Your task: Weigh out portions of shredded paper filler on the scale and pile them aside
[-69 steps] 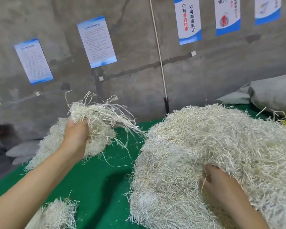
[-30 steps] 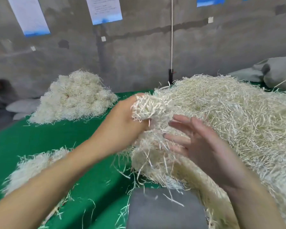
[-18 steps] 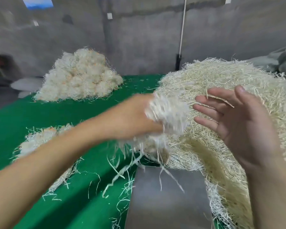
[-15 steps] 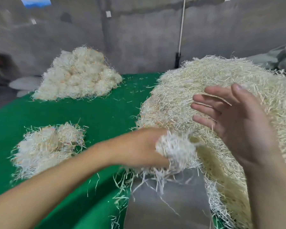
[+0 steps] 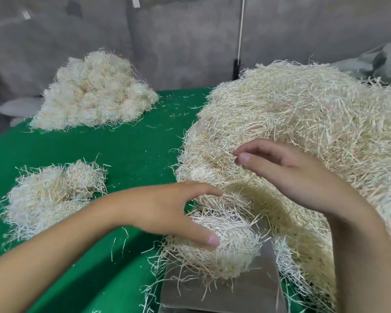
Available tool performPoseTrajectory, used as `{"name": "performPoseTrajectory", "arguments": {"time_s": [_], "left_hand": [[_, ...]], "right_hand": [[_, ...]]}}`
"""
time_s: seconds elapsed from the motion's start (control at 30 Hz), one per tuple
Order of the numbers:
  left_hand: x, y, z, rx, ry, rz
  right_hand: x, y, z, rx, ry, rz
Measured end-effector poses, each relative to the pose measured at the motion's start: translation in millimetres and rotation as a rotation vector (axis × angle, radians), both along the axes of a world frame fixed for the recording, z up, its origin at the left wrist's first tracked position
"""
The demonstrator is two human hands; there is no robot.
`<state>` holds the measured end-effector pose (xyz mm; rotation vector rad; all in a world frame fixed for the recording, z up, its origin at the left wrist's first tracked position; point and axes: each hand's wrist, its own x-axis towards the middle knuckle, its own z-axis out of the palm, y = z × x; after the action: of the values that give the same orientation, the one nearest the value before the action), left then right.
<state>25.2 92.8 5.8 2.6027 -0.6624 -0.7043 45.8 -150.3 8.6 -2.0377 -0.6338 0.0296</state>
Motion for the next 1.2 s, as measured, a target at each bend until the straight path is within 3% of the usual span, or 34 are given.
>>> {"name": "performPoseTrajectory", "arguments": {"time_s": [0.13, 0.37, 0.5, 0.6, 0.9, 1.2], "left_hand": [[-7, -4, -21, 0.137, -0.071, -0.094], [-9, -14, -30, 0.047, -0.149, -0.096], [10, 2, 3, -0.151, -0.157, 0.037], [22, 2, 5, -0.361, -0.285, 0.177], [33, -17, -5, -0.489, -0.429, 0.238], [65, -8, 1, -0.539, -0.519, 0.417]], "right_hand": [[1, -2, -2, -0.032, -0.023, 0.047], [-3, 0, 0, -0.027, -0.043, 0.068], [-7, 2, 0, 0.108, -0.026, 0.062], [-5, 6, -1, 0.160, -0.034, 0.004], [5, 6, -7, 0.241, -0.014, -0.042], [51, -8, -42, 0.187, -0.133, -0.419]]}}
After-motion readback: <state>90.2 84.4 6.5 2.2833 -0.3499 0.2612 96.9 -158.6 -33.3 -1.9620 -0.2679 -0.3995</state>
